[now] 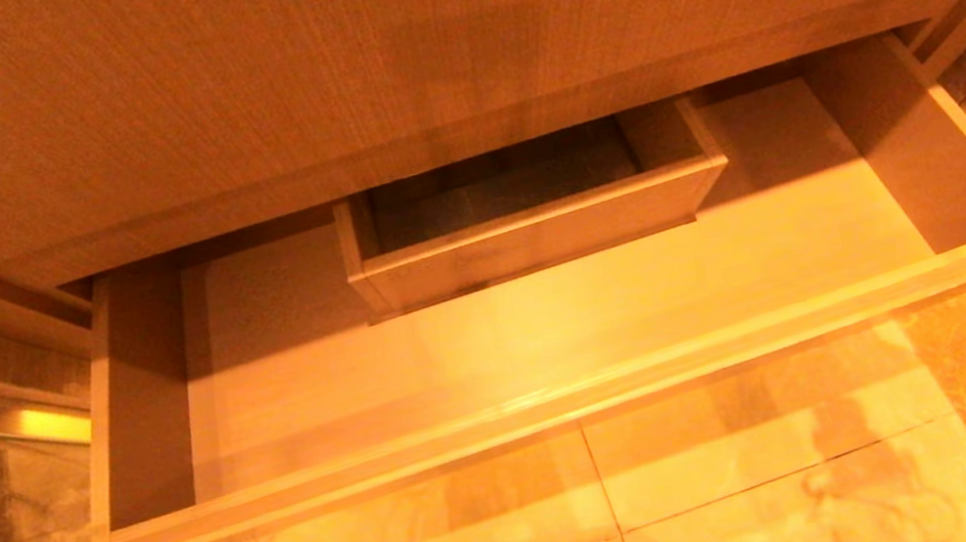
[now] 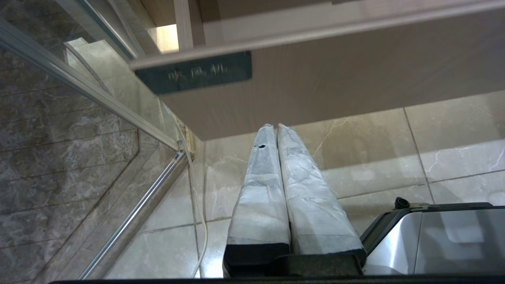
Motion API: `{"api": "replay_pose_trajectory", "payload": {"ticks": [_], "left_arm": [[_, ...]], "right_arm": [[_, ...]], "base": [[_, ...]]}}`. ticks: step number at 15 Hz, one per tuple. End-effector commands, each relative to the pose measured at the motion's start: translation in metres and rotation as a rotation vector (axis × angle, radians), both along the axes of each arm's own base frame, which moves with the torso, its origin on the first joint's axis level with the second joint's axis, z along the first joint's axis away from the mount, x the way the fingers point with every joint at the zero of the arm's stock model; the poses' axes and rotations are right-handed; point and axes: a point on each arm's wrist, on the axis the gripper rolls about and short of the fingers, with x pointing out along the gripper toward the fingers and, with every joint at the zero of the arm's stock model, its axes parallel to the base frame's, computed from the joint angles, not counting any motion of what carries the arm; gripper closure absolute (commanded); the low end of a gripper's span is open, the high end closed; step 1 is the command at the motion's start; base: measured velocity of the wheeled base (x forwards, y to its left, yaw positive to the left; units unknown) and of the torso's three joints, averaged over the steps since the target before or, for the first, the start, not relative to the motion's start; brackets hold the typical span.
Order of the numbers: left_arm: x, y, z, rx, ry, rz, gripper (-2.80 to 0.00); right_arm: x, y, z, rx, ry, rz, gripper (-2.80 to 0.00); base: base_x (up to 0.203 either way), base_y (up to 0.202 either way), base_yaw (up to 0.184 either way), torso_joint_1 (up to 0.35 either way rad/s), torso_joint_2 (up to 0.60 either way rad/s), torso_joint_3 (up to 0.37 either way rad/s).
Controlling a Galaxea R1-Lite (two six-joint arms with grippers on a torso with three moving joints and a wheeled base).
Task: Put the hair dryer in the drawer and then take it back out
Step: Close the drawer
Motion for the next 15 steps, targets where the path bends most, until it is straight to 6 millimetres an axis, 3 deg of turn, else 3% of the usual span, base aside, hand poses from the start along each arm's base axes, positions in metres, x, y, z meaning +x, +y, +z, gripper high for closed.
{"api": "replay_pose_trajectory", "payload": {"ticks": [1,4,12,15], "left_arm": [[0.0,0.0,0.0,0.0,0.001,0.0,0.0],[0.0,0.0,0.0,0.0,0.001,0.0,0.0],[0.0,0.0,0.0,0.0,0.001,0.0,0.0],[0.0,0.0,0.0,0.0,0.001,0.0,0.0]], "right_arm": [[0.009,-0.002,-0.008,0.014,0.04,0.002,0.0],[0.027,-0.006,-0.003,0.026,-0.004,0.032,0.0],[0.029,-0.006,0.0,0.012,-0.027,0.045,0.0],[0.035,-0.004,0.009,0.005,-0.119,0.053,0.0]], "base": [[0.0,0.0,0.0,0.0,0.0,0.0],[0.0,0.0,0.0,0.0,0.0,0.0],[0.0,0.0,0.0,0.0,0.0,0.0],[0.0,0.0,0.0,0.0,0.0,0.0]]}}
